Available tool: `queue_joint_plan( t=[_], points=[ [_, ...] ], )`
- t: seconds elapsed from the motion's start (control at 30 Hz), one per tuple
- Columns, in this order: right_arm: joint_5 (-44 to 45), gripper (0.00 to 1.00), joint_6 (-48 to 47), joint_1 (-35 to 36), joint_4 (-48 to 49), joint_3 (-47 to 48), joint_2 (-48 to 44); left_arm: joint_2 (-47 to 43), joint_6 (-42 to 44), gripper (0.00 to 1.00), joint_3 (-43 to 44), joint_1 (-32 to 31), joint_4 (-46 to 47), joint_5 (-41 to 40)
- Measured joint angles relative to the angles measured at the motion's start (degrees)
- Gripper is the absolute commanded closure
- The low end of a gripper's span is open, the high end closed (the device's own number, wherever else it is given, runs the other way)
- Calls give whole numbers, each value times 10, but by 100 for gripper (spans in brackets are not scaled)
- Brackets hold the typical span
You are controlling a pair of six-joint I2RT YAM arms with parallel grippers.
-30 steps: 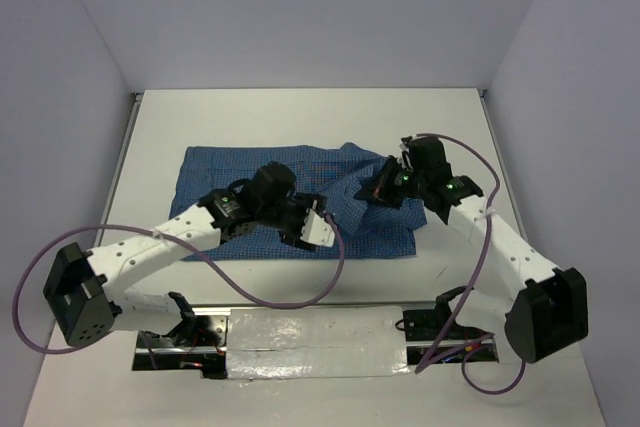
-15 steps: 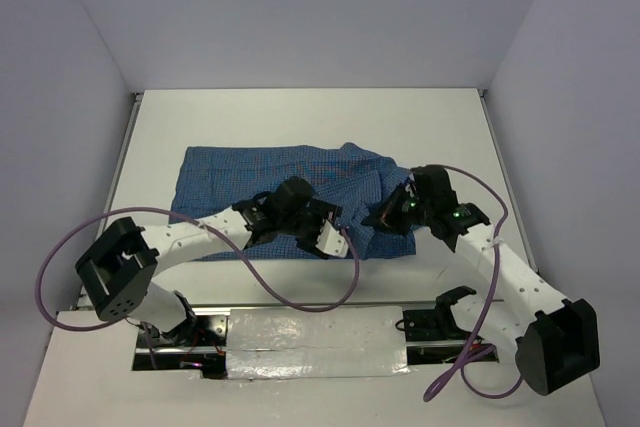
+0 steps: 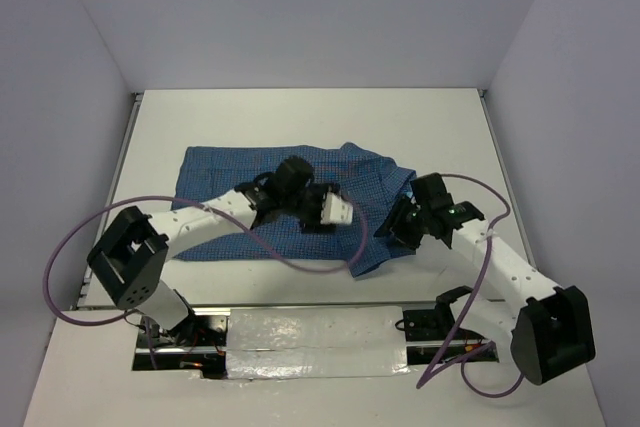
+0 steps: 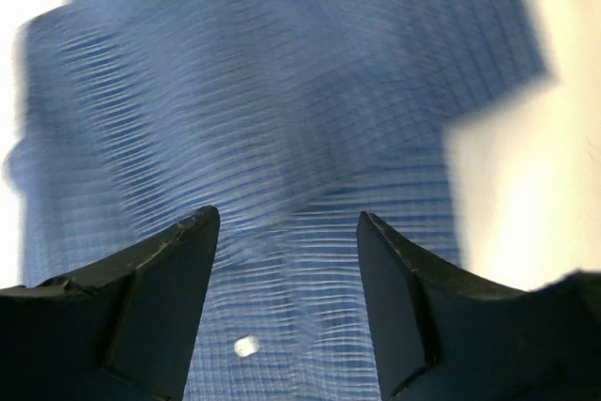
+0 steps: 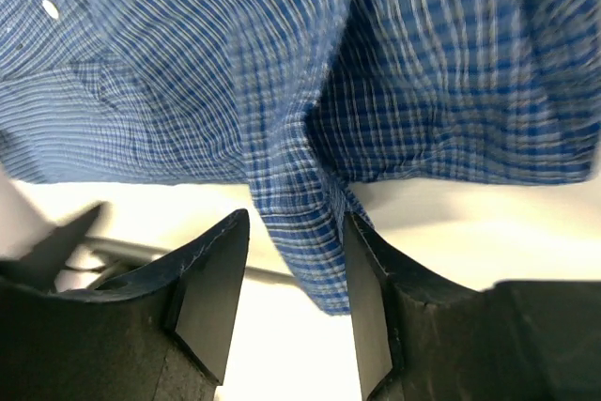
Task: Fold and stack the long sleeve shirts
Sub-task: Fold the shirt
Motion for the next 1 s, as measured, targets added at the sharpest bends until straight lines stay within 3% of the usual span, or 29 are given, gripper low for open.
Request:
queue_joint_plan(
  t=[0.03, 0.13, 0.23, 0.33, 0.37, 0.47, 0.5, 0.6, 0.67, 0.9, 1.0],
  points=[
    [13, 47, -15, 0, -12, 15, 4, 6, -28, 28, 27, 16, -15, 10],
    [56, 31, -59, -4, -54, 81, 3, 21, -116, 27, 111, 74, -39, 24],
    [76, 29, -108, -24, -67, 144, 2, 36, -171, 27, 173, 106, -55, 5],
    [52, 39, -153, -51, -54, 178, 29, 68, -205, 28, 213, 106, -70, -20],
    [40, 50, -168, -61, -50, 190, 50, 86, -216, 28, 226, 107, -80, -29],
    [16, 64, -206, -77, -21, 239, 151, 144, -242, 29, 258, 113, -108, -39],
    [12, 65, -220, -80, -7, 258, 195, 165, -248, 29, 268, 119, -121, -40],
    [2, 59, -246, -85, 10, 304, 302, 195, -256, 31, 271, 136, -148, -45],
    [1, 49, -257, -85, 10, 313, 334, 196, -258, 32, 268, 144, -164, -48],
    [-8, 42, -261, -85, -2, 243, 312, 170, -314, 32, 235, 130, -188, -16],
    [-9, 33, -256, -85, -14, 202, 279, 156, -286, 32, 210, 92, -189, -38]
  ],
)
